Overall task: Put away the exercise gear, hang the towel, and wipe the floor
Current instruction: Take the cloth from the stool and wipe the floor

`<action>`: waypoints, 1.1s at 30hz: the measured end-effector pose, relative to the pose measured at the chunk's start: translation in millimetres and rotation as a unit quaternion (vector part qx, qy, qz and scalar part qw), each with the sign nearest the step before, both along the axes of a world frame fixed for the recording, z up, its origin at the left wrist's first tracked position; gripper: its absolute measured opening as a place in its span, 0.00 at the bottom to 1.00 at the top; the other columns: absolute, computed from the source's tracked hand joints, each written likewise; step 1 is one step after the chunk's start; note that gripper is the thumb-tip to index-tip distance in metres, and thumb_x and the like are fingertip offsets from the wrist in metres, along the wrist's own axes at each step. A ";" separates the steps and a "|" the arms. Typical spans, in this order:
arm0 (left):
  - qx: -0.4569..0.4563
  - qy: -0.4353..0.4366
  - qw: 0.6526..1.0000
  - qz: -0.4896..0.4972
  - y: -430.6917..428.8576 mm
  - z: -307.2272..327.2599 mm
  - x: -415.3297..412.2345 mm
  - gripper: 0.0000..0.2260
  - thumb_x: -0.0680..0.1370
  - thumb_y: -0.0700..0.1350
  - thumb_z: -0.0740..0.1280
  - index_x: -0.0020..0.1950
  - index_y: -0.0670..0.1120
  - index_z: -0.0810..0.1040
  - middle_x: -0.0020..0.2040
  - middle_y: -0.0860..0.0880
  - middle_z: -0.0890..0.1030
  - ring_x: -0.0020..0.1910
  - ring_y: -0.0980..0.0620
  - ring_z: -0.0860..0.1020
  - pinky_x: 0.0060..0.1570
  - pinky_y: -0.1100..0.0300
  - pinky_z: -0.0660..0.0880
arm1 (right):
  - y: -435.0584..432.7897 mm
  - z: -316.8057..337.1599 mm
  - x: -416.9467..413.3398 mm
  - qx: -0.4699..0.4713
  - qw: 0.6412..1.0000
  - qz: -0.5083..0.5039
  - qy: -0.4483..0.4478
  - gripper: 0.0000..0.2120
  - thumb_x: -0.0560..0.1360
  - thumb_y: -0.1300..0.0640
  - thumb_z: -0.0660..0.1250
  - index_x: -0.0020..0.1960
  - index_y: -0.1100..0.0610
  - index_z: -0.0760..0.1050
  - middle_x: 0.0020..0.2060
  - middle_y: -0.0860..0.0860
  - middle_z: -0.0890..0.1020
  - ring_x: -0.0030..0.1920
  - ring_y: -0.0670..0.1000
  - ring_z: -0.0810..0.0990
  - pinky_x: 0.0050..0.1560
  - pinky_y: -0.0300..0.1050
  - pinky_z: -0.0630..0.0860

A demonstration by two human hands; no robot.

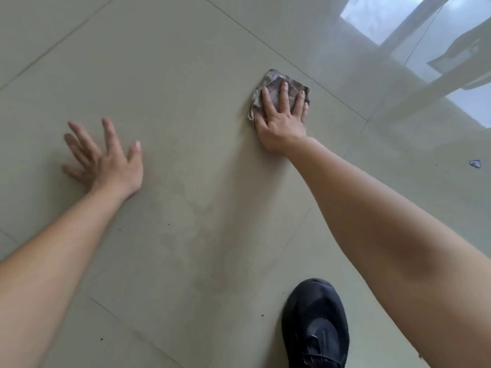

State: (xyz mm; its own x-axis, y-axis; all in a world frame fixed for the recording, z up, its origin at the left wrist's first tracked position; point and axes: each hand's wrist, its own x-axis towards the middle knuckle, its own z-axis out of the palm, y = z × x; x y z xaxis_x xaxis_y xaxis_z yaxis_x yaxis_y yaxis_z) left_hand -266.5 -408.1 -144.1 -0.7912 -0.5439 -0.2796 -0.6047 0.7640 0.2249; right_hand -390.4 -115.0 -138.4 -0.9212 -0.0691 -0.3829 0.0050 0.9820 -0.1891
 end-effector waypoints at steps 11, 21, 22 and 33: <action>-0.057 -0.060 0.981 -0.173 81.9 -16.7 2.0 0.41 0.72 0.76 0.46 0.80 0.59 0.40 0.80 0.42 0.35 0.78 0.39 0.34 0.64 0.22 0.39 | 37.1 0.4 -61.1 0.020 0.999 -0.033 0.007 0.33 0.80 0.35 0.47 0.82 0.41 0.43 0.82 0.52 0.38 0.79 0.64 0.34 0.78 0.60 0.34; -0.010 -0.092 0.982 -0.163 76.6 -8.8 -2.9 0.31 0.79 0.67 0.45 0.80 0.60 0.40 0.80 0.43 0.34 0.77 0.39 0.32 0.65 0.21 0.40 | 45.4 -4.3 138.1 -0.024 0.916 0.399 0.037 0.32 0.81 0.34 0.52 0.82 0.43 0.52 0.82 0.52 0.50 0.81 0.63 0.41 0.80 0.59 0.42; -0.009 -0.092 0.982 -0.163 76.5 -7.9 -3.0 0.31 0.79 0.67 0.45 0.80 0.60 0.39 0.79 0.42 0.34 0.77 0.39 0.32 0.65 0.21 0.39 | 62.5 -2.1 118.9 -0.008 0.925 0.376 0.044 0.32 0.81 0.32 0.50 0.81 0.42 0.53 0.82 0.52 0.50 0.81 0.63 0.43 0.80 0.59 0.44; -0.031 -0.089 0.981 -0.170 76.8 -13.4 -5.9 0.32 0.79 0.67 0.45 0.79 0.59 0.39 0.79 0.42 0.34 0.77 0.39 0.32 0.64 0.22 0.38 | 93.2 -10.9 37.6 0.065 0.991 -0.119 0.013 0.34 0.81 0.34 0.46 0.82 0.44 0.41 0.81 0.55 0.38 0.79 0.67 0.35 0.77 0.63 0.35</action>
